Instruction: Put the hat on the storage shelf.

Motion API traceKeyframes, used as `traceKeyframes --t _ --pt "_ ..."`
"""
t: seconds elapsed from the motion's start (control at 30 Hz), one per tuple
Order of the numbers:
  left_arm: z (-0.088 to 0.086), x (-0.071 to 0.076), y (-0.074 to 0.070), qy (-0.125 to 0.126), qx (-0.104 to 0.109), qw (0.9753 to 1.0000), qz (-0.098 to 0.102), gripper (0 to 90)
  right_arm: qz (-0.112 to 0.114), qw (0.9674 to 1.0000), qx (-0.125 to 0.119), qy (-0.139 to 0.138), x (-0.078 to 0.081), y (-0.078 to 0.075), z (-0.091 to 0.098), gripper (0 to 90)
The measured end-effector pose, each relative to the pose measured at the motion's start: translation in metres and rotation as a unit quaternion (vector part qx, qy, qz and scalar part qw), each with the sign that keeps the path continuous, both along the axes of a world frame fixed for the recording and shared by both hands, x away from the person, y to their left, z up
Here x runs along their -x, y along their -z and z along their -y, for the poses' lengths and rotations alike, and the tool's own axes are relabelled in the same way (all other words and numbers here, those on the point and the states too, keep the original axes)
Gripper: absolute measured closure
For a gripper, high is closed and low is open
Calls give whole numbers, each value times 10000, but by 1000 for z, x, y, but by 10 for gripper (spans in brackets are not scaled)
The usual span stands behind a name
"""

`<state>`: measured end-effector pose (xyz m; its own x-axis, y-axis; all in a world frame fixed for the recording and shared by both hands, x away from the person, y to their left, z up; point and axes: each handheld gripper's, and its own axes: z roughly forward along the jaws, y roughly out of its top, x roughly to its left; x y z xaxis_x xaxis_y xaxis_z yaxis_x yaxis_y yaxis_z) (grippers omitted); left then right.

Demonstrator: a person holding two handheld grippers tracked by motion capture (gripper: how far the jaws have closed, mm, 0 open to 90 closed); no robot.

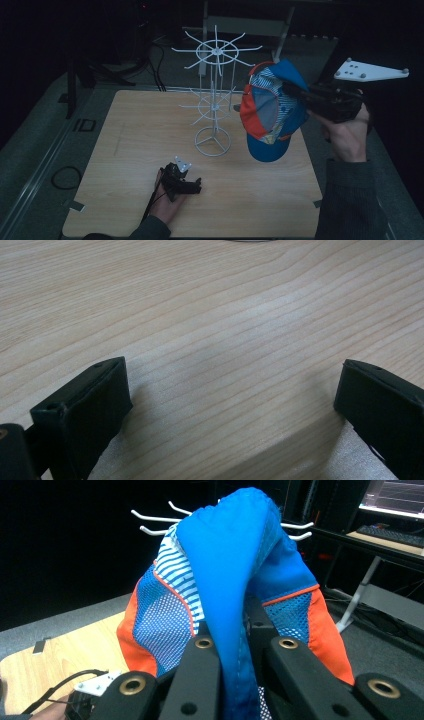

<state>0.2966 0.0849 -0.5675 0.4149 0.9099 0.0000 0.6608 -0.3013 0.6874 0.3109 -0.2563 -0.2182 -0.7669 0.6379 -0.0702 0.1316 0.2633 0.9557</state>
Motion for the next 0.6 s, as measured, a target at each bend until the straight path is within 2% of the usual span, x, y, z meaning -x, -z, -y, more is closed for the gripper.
traceKeyframes --t 0.37,0.6 --pt "0 0 0 -6 -3 10000 3 19 97 9999 -106 -59 0 -7 -3 875" --pt "0 0 0 -5 0 10000 8 19 46 9998 -59 -166 -12 -4 -20 876"
